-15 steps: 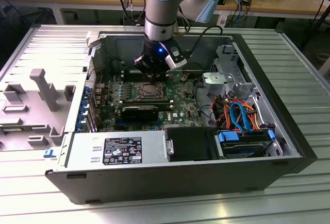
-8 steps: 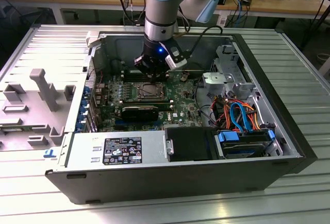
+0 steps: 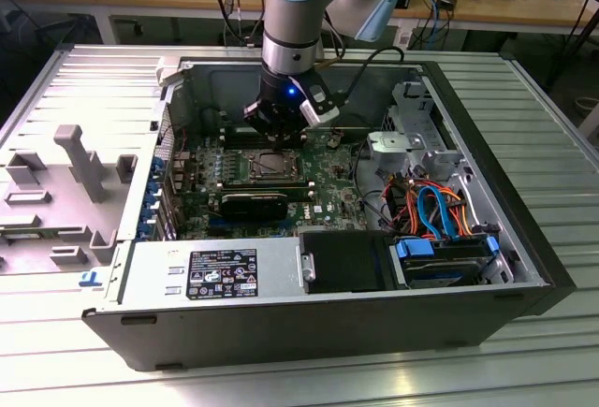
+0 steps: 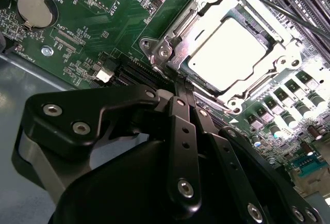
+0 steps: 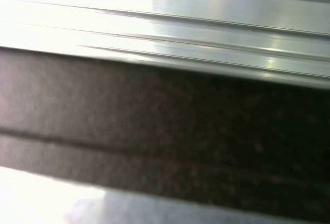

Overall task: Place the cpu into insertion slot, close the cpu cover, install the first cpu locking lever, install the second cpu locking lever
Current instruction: 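Install the second cpu locking lever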

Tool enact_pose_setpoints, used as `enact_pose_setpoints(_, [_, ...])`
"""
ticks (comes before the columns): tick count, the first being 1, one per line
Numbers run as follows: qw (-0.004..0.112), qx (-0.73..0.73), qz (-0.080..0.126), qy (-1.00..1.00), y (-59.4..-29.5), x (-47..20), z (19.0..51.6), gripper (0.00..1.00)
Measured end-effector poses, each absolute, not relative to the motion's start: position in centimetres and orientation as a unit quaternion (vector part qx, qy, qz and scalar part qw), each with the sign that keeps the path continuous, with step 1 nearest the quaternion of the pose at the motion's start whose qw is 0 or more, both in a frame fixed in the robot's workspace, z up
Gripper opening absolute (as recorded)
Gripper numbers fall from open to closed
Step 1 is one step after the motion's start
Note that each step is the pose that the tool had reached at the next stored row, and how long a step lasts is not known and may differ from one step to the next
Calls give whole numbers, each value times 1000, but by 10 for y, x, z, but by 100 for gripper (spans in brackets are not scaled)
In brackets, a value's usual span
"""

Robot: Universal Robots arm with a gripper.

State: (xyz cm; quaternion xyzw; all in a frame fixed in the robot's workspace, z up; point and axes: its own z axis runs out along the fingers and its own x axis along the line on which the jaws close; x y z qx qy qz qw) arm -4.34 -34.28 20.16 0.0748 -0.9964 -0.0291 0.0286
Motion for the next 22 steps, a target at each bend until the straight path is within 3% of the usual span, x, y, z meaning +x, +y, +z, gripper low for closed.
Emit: enact_pose_setpoints(22, [29, 75, -29, -996, -343, -43, 202, 11])
